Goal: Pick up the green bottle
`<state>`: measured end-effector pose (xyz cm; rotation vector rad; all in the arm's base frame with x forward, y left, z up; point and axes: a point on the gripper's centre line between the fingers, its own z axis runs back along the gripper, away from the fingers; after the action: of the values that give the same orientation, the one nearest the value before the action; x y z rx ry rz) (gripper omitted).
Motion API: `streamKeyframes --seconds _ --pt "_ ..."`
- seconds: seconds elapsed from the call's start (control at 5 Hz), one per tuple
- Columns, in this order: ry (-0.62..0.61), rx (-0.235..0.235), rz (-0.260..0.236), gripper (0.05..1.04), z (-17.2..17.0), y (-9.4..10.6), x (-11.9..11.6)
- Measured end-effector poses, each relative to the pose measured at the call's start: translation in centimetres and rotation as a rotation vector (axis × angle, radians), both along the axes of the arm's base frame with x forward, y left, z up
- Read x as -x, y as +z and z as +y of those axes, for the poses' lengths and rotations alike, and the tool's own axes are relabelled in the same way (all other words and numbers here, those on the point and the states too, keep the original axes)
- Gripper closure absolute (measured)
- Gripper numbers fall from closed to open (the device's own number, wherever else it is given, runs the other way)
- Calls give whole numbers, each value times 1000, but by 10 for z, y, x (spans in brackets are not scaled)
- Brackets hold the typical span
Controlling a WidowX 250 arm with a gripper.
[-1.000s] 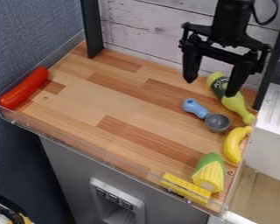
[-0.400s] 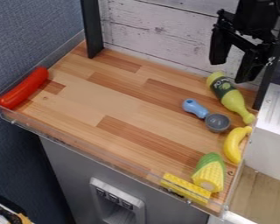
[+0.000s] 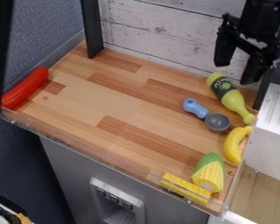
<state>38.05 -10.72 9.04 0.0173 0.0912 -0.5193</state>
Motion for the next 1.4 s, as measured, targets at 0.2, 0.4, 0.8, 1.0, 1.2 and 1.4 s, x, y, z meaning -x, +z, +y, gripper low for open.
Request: streamKeyframes --seconds 0.2,0.4,0.8,1.0,1.2,1.4 --pt "149 -5 -12 89 -2 -9 -3" --pt "256 -9 -23 87 -2 -25 -5" --pt "228 -16 -18 86 -1 -56 -5" --pt "121 -15 -10 86 0 -61 -5" --pt "37 -12 -14 85 1 -69 -5" --pt "-3 -27 19 133 2 -84 -1"
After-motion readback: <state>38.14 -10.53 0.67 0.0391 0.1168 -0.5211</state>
